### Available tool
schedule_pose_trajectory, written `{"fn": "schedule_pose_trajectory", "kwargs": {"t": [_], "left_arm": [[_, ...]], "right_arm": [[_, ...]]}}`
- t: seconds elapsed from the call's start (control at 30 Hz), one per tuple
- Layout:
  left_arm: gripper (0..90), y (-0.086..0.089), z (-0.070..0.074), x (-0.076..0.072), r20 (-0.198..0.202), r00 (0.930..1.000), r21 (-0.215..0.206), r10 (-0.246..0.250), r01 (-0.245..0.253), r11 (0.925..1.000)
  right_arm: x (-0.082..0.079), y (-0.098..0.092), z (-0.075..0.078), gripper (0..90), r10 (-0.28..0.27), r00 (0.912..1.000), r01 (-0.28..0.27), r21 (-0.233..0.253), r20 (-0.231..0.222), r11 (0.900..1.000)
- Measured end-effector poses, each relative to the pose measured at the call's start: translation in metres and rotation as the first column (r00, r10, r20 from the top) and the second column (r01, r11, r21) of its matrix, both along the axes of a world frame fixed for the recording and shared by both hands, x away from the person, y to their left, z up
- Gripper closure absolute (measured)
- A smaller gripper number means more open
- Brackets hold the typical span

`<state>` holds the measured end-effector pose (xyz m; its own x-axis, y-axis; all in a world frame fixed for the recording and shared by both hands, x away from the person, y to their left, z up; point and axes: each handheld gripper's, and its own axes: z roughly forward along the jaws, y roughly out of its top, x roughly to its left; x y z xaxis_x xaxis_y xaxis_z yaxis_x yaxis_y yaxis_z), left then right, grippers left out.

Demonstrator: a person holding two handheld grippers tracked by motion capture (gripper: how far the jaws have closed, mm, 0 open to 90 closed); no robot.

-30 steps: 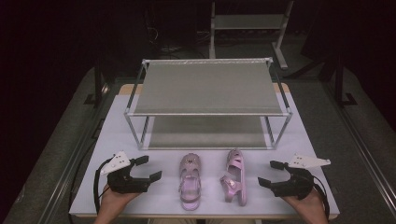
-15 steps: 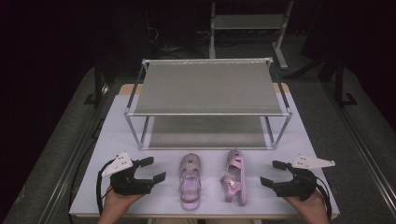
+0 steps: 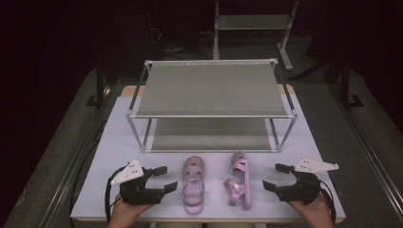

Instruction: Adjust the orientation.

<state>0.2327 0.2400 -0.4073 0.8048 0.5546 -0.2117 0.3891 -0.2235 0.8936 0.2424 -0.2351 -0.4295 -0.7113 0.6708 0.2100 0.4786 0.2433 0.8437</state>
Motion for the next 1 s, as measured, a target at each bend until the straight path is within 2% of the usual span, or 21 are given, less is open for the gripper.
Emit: {"fn": "schedule_pose_trajectory", "kwargs": {"t": [0.13, 0.33, 0.43, 0.57, 0.73, 0.87, 0.97, 1.0], "left_arm": [[33.9, -0.011, -0.003, -0.002, -0.017, 0.9997, 0.02, -0.019, 0.019, 0.9996], [37.9, -0.027, -0.008, -0.003, -0.051, 0.9983, 0.032, -0.028, 0.029, 0.9991], [41.1, -0.031, -0.01, -0.003, -0.062, 0.9978, 0.052, -0.025, 0.028, 0.9983], [47.0, -0.036, -0.013, -0.006, -0.066, 0.9978, 0.102, -0.006, 0.013, 0.9947], [55.0, -0.041, -0.016, -0.009, -0.08, 0.9968, 0.131, 0.003, 0.007, 0.9914], [63.3, -0.045, -0.016, -0.011, -0.082, 0.9963, 0.151, 0.025, -0.012, 0.9884], [70.6, -0.046, -0.016, -0.011, -0.105, 0.9922, 0.143, 0.067, -0.052, 0.9884], [72.9, -0.046, -0.016, -0.011, -0.105, 0.9922, 0.143, 0.067, -0.052, 0.9884]], "right_arm": [[0.001, 0.0, 0.0, 14.5, 0.004, 1.0, -0.004, -0.003, -0.002, 1.0], [-0.001, 0.001, 0.0, 14.5, 0.006, 1.0, -0.006, -0.008, -0.004, 1.0], [-0.001, 0.001, 0.0, 14.8, 0.005, 1.0, -0.005, -0.009, -0.002, 1.0], [-0.002, -0.001, 0.001, 14.8, -0.002, 1.0, 0.002, -0.004, -0.001, 1.0], [-0.003, -0.001, 0.002, 15.0, -0.006, 1.0, 0.006, 0.001, 0.0, 1.0], [-0.003, 0.0, 0.003, 15.0, -0.005, 1.0, 0.005, -0.002, 0.003, 1.0], [-0.004, -0.001, 0.003, 15.0, -0.012, 0.9999, 0.012, 0.0, 0.003, 1.0], [-0.004, -0.001, 0.003, 15.0, -0.012, 0.9999, 0.012, 0.0, 0.003, 1.0]]}}
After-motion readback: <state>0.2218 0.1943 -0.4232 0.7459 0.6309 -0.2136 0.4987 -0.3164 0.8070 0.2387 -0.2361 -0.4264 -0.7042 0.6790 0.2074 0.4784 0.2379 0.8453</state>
